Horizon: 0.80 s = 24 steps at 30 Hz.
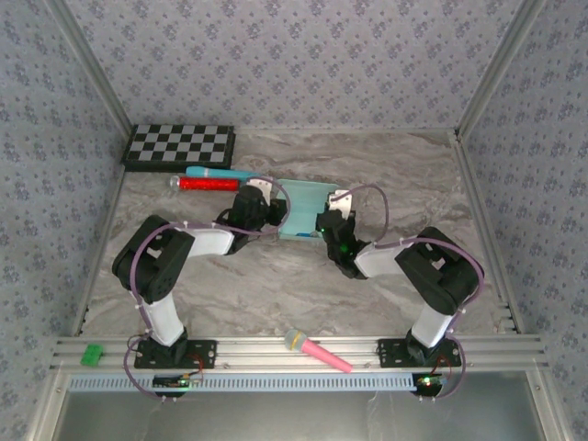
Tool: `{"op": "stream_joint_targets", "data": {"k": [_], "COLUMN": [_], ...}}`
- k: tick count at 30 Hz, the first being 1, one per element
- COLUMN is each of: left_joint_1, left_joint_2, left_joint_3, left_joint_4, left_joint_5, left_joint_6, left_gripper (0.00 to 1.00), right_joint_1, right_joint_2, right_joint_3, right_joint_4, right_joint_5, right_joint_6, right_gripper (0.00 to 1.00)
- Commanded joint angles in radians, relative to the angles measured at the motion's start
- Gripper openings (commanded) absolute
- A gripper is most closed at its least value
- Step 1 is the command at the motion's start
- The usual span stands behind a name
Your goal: Fold the paper box
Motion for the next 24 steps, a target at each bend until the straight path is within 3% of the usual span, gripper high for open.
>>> {"op": "stream_joint_targets", "data": {"k": [1, 24], "left_joint_1": [-0.025, -0.072], "left_joint_2": [-0.018, 0.02], "left_joint_3": [-0.01, -0.097], "left_joint_4": [0.088, 0.222], "left_joint_5": [0.046, 0.013], "left_joint_6": [-0.025, 0.005], "left_gripper": [0.17, 0.21], "right_joint_1": [0.025, 0.115], "right_joint_2": [0.02, 0.065], "right_joint_3": [0.011, -0.024], "right_joint_4": [0.021, 0.074], "right_joint_5": [0.019, 0.124], "right_joint_6": [0.026, 0.02], "right_gripper": [0.0, 0.0]}}
